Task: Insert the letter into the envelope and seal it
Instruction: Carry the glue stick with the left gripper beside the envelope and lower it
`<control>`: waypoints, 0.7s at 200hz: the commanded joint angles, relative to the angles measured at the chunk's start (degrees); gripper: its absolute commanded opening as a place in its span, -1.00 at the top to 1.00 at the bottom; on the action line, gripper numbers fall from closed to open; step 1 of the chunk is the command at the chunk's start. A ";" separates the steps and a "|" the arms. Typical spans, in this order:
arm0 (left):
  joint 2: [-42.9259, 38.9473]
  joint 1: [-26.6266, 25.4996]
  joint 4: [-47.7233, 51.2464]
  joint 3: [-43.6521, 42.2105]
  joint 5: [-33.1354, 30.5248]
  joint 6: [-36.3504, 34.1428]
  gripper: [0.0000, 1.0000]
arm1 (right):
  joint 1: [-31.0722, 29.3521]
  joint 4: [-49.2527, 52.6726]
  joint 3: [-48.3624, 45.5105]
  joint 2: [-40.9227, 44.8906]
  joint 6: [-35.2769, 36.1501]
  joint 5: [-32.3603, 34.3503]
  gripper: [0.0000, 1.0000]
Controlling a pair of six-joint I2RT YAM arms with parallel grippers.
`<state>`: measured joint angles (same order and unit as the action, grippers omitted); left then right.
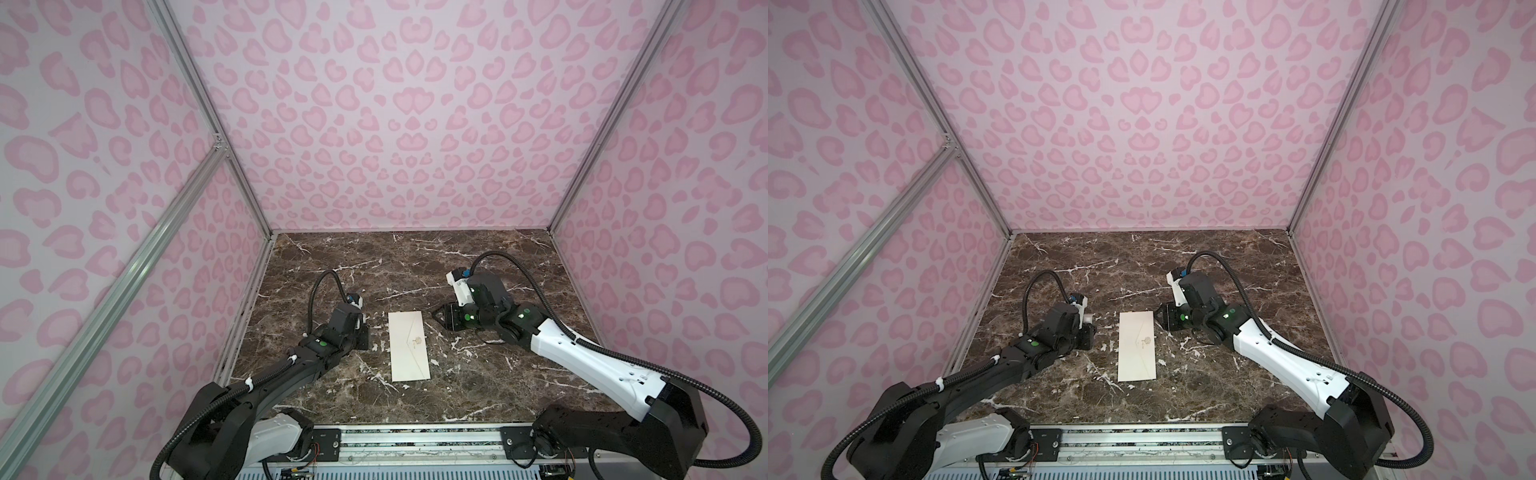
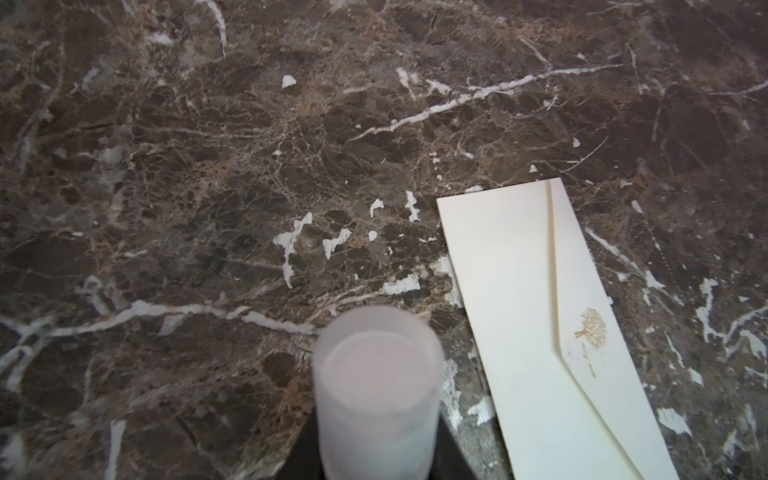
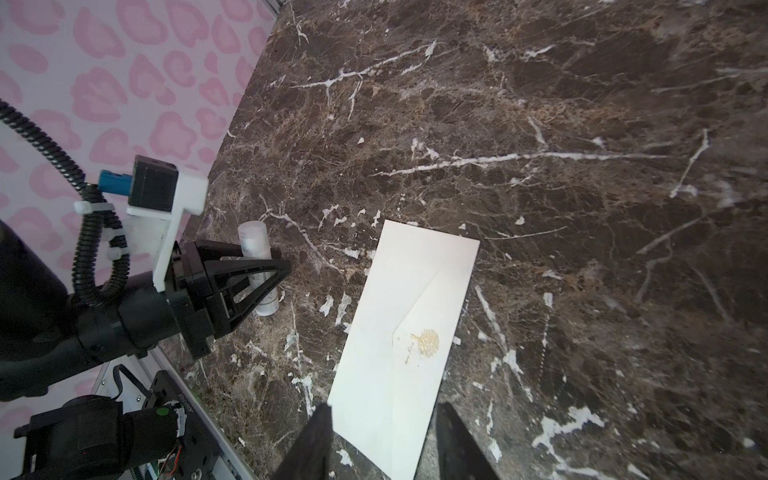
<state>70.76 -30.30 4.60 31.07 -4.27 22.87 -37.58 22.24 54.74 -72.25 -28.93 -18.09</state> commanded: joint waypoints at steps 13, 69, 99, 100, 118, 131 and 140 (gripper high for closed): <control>4.99 0.42 1.58 1.94 0.46 2.69 0.92 | -0.03 -0.63 -0.08 -0.81 0.54 -0.26 0.14; 10.84 0.67 3.91 4.84 2.00 3.27 0.88 | 0.23 -0.09 0.09 -1.13 1.24 -0.19 0.13; 12.87 0.85 4.63 5.62 2.47 4.17 0.85 | 0.25 0.24 0.10 -1.05 1.59 -0.19 0.13; 12.94 0.86 4.63 5.65 2.49 4.18 0.85 | 0.28 0.29 0.10 -1.05 1.59 -0.24 0.13; 13.88 0.86 4.96 5.92 2.60 4.77 0.82 | 0.40 0.48 -0.07 -0.88 1.85 -0.20 0.12; 14.56 0.95 5.14 6.06 2.61 4.94 0.81 | 0.50 0.69 -0.24 -0.77 2.03 -0.23 0.12; 14.91 0.94 5.24 6.18 2.53 5.07 0.79 | 0.61 0.80 -0.40 -0.66 2.09 -0.20 0.12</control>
<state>84.68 -29.43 8.27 36.77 -1.74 26.94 -37.10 22.68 54.81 -73.03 -27.79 -18.11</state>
